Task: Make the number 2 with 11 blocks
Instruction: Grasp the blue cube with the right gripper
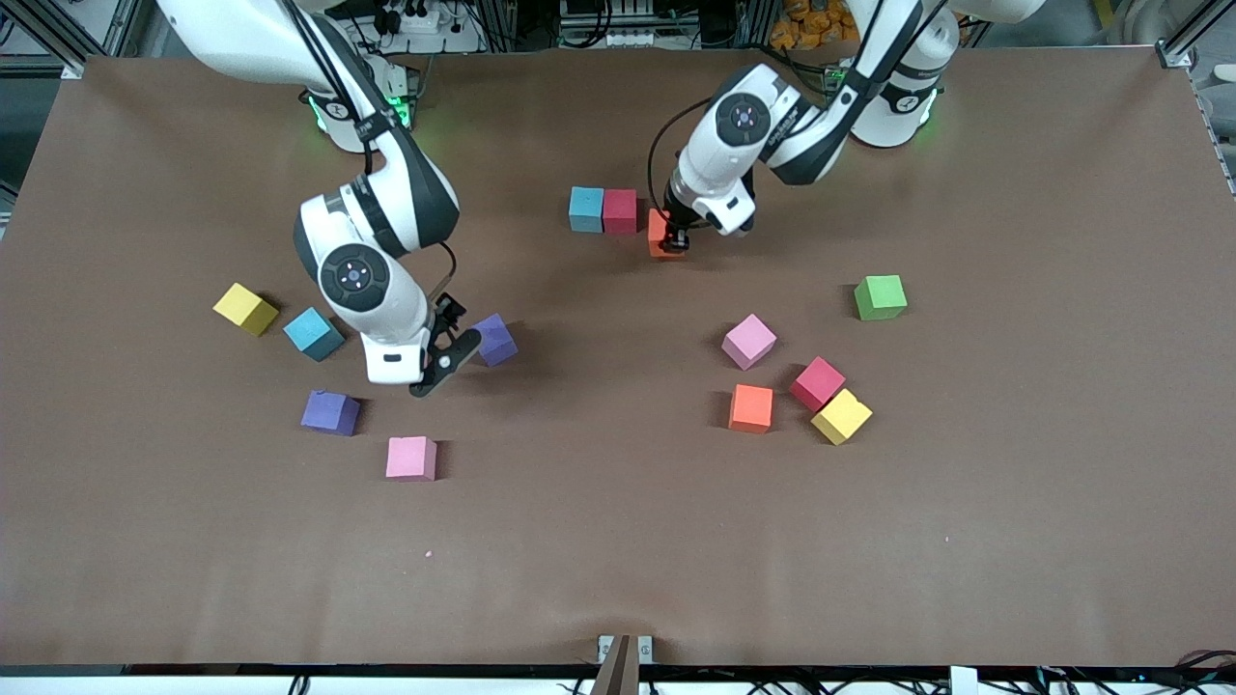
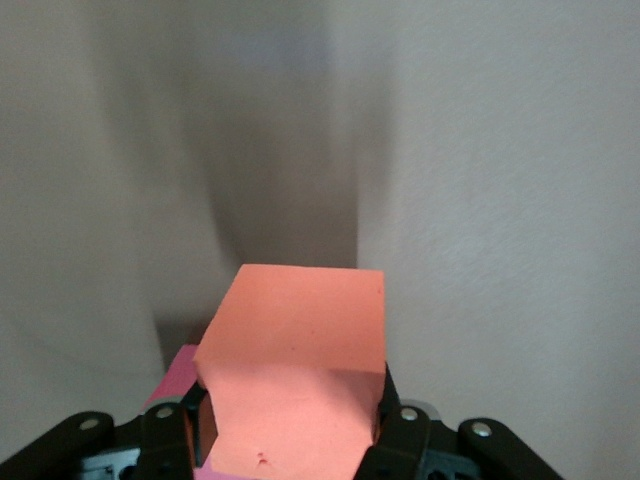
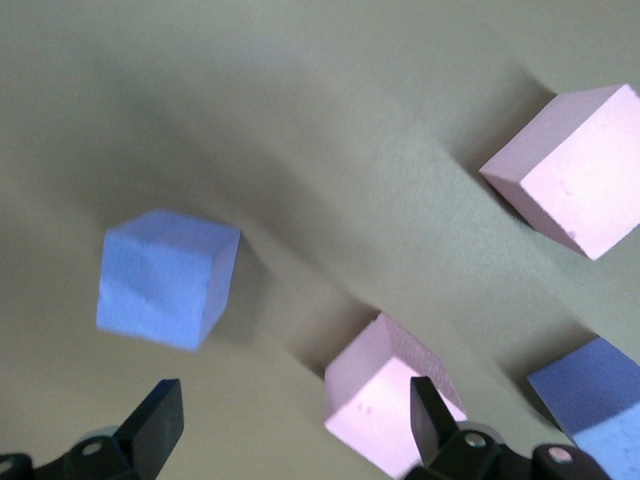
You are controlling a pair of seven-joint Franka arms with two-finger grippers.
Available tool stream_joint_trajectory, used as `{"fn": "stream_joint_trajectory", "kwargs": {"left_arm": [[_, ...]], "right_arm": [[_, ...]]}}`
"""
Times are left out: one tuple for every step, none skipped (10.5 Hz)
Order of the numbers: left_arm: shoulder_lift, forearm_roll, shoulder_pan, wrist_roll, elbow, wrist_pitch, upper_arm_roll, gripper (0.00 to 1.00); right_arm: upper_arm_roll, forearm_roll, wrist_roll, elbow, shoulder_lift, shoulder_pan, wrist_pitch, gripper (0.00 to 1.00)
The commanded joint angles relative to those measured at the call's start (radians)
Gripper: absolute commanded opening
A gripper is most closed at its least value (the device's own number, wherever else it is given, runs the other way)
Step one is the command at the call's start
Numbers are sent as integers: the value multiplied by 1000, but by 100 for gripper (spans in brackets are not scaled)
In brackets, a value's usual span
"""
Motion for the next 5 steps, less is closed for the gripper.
{"fn": "stream_joint_trajectory", "kwargs": {"left_arm": [[-30, -30, 2, -33, -71, 72, -41, 19], [-32, -30, 2, -54, -86, 93, -62, 19], [-32, -30, 4, -65, -98, 109, -74, 19], [-26, -32, 4, -67, -103, 122, -76, 19], [-14, -32, 4, -68, -105, 138, -78, 19]], "right_arm": [[18, 24, 98, 25, 38, 2, 20, 100], [18, 42, 135, 19, 41, 13, 39, 100], [19, 69, 136, -1, 44, 16, 62, 100], [21, 98, 136, -42, 49, 19, 129, 100], [21, 119, 137, -98, 49, 34, 219, 100]]}}
